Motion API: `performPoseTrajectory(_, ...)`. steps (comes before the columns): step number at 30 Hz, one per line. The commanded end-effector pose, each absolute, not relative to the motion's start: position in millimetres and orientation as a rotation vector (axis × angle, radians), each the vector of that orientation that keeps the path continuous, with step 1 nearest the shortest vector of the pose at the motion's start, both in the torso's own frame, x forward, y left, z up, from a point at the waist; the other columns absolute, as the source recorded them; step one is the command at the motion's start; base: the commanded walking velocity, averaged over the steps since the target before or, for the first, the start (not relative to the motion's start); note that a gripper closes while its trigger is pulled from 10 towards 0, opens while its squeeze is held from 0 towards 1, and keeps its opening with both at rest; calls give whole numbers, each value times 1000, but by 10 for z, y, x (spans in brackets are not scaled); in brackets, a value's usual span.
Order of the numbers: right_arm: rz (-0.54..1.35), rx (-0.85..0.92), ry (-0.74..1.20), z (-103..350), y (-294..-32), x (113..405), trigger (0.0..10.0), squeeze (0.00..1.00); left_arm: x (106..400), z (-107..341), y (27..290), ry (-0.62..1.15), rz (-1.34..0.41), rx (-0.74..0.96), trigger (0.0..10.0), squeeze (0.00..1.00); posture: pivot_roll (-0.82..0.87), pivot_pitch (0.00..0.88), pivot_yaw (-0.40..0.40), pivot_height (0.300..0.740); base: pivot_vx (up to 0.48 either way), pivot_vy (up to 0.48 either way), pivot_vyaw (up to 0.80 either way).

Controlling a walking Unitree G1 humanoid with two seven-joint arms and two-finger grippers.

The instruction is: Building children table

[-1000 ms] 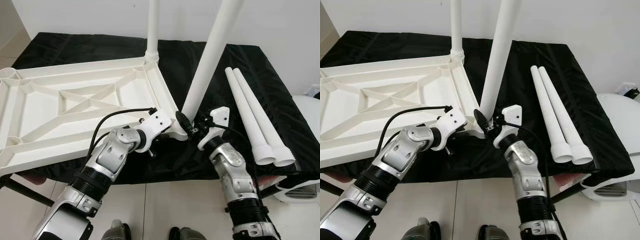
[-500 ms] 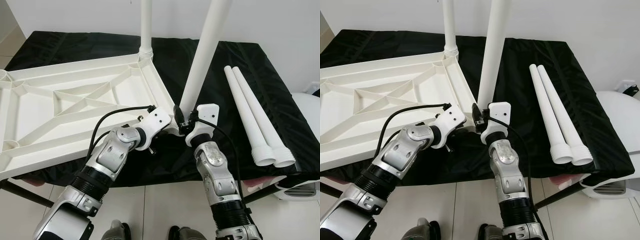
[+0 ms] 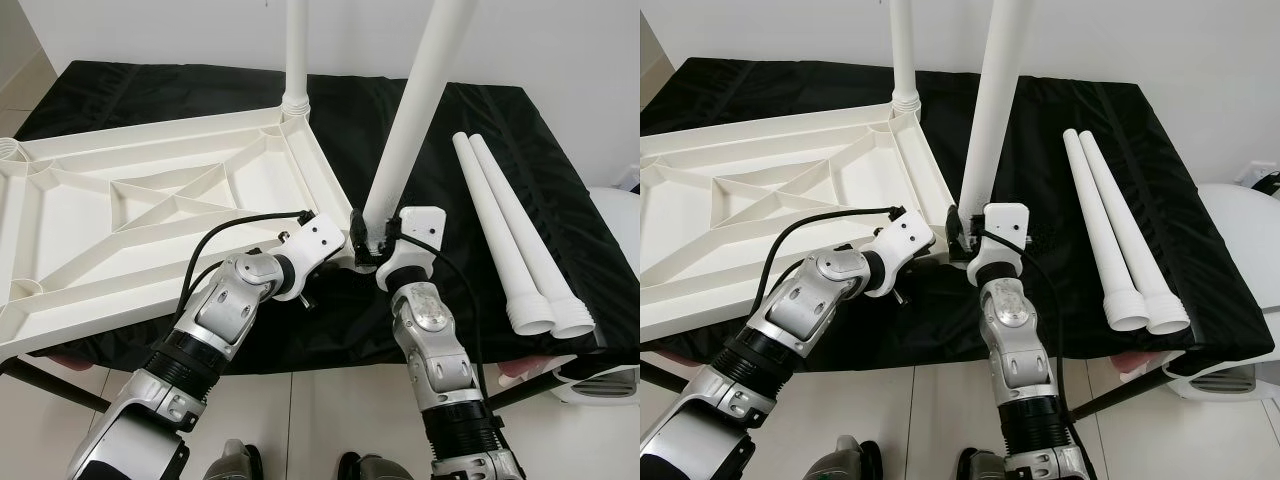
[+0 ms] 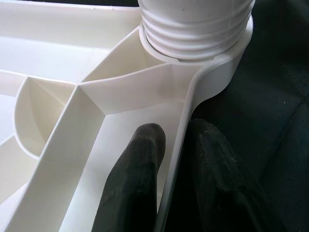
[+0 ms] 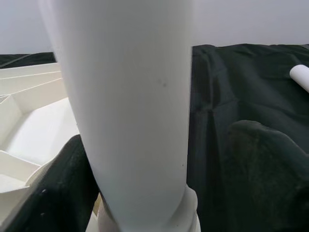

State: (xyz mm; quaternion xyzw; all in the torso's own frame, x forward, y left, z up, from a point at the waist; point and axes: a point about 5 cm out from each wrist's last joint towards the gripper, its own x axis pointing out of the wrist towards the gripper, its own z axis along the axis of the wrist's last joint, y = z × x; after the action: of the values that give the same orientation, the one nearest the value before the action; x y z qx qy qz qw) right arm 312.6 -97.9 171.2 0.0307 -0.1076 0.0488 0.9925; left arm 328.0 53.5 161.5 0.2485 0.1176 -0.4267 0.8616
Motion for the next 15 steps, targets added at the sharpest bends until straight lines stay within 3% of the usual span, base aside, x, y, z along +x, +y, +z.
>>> performPoseTrajectory(1, 96, 124, -191, 1648, -933, 3074, 10000, 1000, 3243, 1570, 504, 259, -925, 536, 10000, 0, -75, 106, -15, 740, 0, 0, 0)
performPoseTrajectory(8, 181, 113, -225, 1702, -1032, 3120, 10000, 1000, 3232, 1553, 501, 263, -927, 533, 10000, 0, -71, 101, -18, 740, 0, 0, 0)
performPoseTrajectory(9, 208, 112, -225, 1709, -1055, 3131, 10000, 565, 3232, 1552, 502, 264, -927, 534, 10000, 0, -70, 98, -19, 740, 0, 0, 0)
performPoseTrajectory(10, 247, 118, -227, 1719, -1094, 3146, 10000, 0, 3232, 1553, 505, 264, -927, 535, 10000, 0, -69, 95, -19, 740, 0, 0, 0)
performPoseTrajectory(15, 383, 106, -214, 1734, -1243, 3210, 10000, 0, 3235, 1554, 513, 262, -925, 537, 10000, 0, -70, 90, -20, 740, 0, 0, 0)
